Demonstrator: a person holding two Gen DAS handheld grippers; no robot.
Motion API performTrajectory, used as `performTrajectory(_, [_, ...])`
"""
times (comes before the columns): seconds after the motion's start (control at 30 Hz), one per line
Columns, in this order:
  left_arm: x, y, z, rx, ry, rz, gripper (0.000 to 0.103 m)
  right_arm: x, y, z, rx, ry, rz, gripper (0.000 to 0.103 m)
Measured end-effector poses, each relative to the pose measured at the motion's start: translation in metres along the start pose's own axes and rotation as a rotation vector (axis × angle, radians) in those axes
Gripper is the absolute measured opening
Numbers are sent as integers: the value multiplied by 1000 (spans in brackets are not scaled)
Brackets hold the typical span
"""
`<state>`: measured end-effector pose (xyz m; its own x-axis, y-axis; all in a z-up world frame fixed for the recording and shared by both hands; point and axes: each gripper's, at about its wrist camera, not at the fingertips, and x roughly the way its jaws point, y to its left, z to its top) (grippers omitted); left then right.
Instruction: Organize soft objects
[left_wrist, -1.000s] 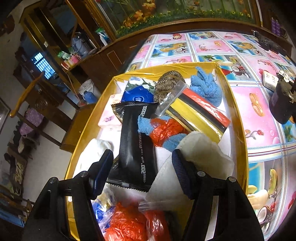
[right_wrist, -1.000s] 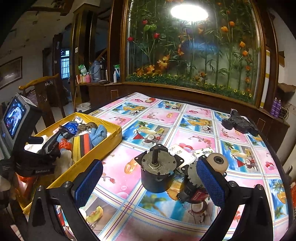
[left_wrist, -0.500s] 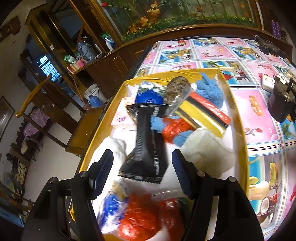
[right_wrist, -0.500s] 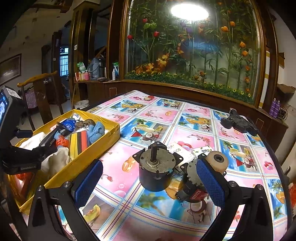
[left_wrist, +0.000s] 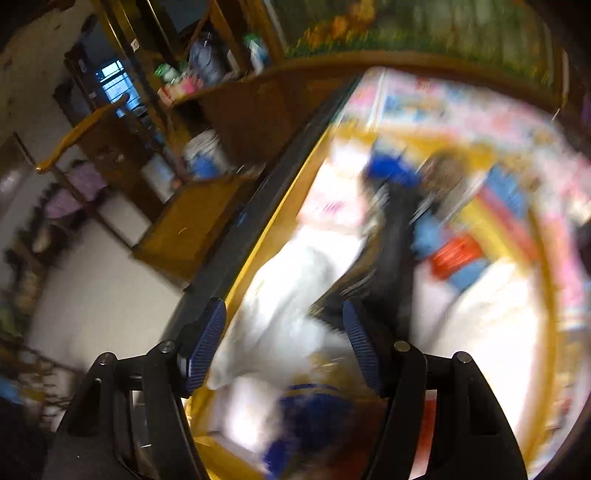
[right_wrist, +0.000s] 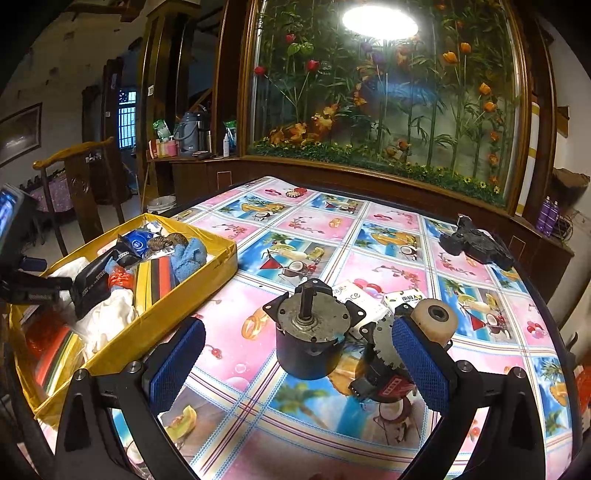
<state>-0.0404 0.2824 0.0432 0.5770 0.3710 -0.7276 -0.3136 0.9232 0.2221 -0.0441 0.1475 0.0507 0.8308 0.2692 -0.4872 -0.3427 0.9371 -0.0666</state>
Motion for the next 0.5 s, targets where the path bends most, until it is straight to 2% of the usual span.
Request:
performTrajectory(0.1, [-54,3,-3,-33,-240,-46,68,0,-1,0,-2,-1,-1,102])
performTrajectory(0.17, [-87,5,-11,-68,-358,-51,100,-1,0,0,-8,-11,-9,102])
performTrajectory(0.23, [-107,8,-16,-97,-424,-71,103,-7,3,0,-30,-52,-29,102])
performTrajectory(0.27, [-115,9,-21,-112,-444,-73,103,-12,7,0,-44,-73,-49,102])
performTrajectory(0.33, [-116,10,-19,-108,-425,-101,103,-20,15,0,-63,-85,-55,102])
performTrajectory(0.43, [-111,14,-17,-122,-353,-191,103,-38,29,-6,-63,-78,17,102])
performTrajectory(0.5, [-111,22,-19,-168,-323,-206,103,-49,41,-12,-70,-51,69,102])
